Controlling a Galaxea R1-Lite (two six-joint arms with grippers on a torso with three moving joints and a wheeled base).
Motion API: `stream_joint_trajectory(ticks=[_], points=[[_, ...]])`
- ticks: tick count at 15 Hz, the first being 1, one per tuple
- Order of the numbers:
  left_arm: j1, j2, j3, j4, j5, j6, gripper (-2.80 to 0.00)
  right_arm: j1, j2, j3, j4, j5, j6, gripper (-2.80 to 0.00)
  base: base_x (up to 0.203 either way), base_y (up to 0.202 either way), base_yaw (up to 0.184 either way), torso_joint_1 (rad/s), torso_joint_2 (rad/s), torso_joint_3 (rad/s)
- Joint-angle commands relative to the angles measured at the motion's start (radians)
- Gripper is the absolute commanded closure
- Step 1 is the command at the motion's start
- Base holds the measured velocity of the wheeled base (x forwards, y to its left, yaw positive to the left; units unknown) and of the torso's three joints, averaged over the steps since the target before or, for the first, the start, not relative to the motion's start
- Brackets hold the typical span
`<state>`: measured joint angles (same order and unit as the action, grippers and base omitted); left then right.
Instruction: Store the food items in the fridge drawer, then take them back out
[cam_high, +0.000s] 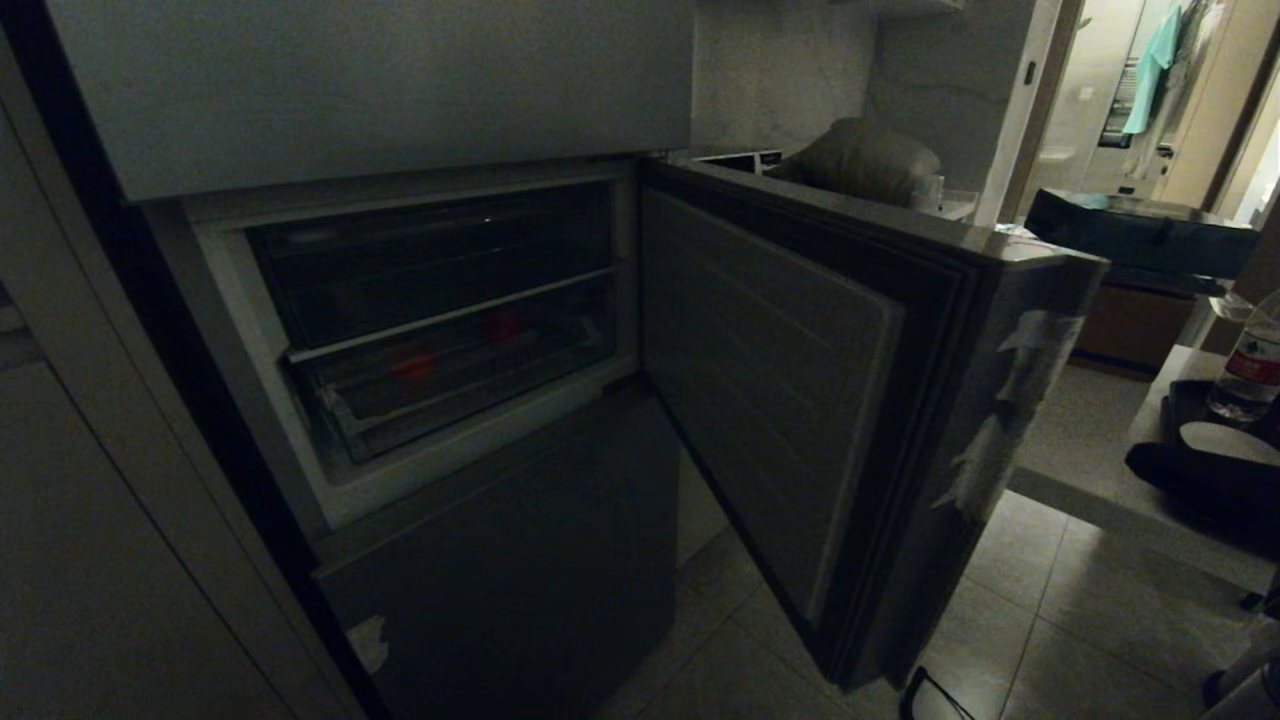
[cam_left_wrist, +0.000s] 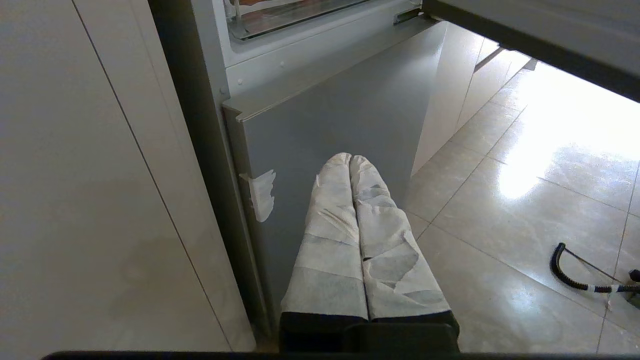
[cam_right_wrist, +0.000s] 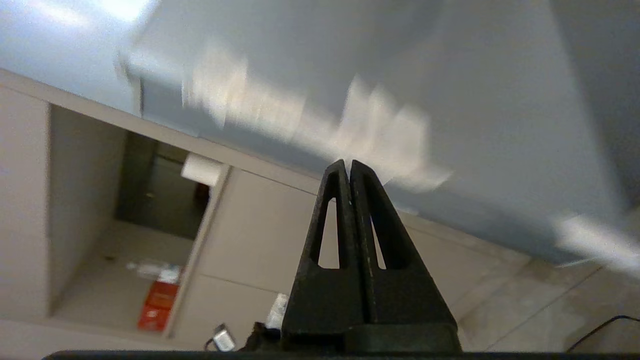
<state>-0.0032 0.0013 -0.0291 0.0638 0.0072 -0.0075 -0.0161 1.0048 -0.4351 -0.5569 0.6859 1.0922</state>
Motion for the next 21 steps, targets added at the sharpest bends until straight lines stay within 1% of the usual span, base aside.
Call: stream_joint_trajectory(ticks=[1,2,3,4,5,7,9,10,13,18,21], points=[[0.0,0.0,0.0,0.001,0.0,0.0,0.0,0.227,-0.035,-0.041,0.052,-0.234,-0.065,0.0,0.0,0.0,0.0,0.0,0.0,0.0],[0.0,0.0,0.0,0.001,0.0,0.0,0.0,0.338,-0.028,-0.063,0.08,-0.362,-0.127,0.0,0.0,0.0,0.0,0.0,0.0,0.0],[0.0,0.0,0.0,0.001,0.0,0.0,0.0,0.426,-0.002,-0.086,0.102,-0.511,-0.202,0.0,0.0,0.0,0.0,0.0,0.0,0.0],[0.0,0.0,0.0,0.001,0.0,-0.002,0.0,0.478,0.049,-0.109,0.114,-0.618,-0.265,0.0,0.0,0.0,0.0,0.0,0.0,0.0],[0.0,0.0,0.0,0.001,0.0,0.0,0.0,0.49,0.127,-0.131,0.117,-0.649,-0.32,0.0,0.0,0.0,0.0,0.0,0.0,0.0],[0.0,0.0,0.0,0.001,0.0,0.0,0.0,0.491,0.279,-0.177,0.054,-0.675,-0.384,0.0,0.0,0.0,0.0,0.0,0.0,0.0],[0.0,0.0,0.0,0.001,0.0,0.0,0.0,0.492,0.421,-0.261,-0.026,-0.731,-0.415,0.0,0.0,0.0,0.0,0.0,0.0,0.0],[0.0,0.0,0.0,0.001,0.0,0.0,0.0,0.501,0.456,-0.321,-0.049,-0.739,-0.426,0.0,0.0,0.0,0.0,0.0,0.0,0.0],[0.0,0.0,0.0,0.001,0.0,0.0,0.0,0.564,0.581,-0.444,-0.068,-0.723,-0.438,0.0,0.0,0.0,0.0,0.0,0.0,0.0],[0.0,0.0,0.0,0.001,0.0,0.0,0.0,0.629,0.803,-0.617,-0.077,-0.722,-0.458,0.0,0.0,0.0,0.0,0.0,0.0,0.0],[0.0,0.0,0.0,0.001,0.0,0.0,0.0,0.652,0.902,-0.723,-0.079,-0.712,-0.543,0.0,0.0,0.0,0.0,0.0,0.0,0.0]])
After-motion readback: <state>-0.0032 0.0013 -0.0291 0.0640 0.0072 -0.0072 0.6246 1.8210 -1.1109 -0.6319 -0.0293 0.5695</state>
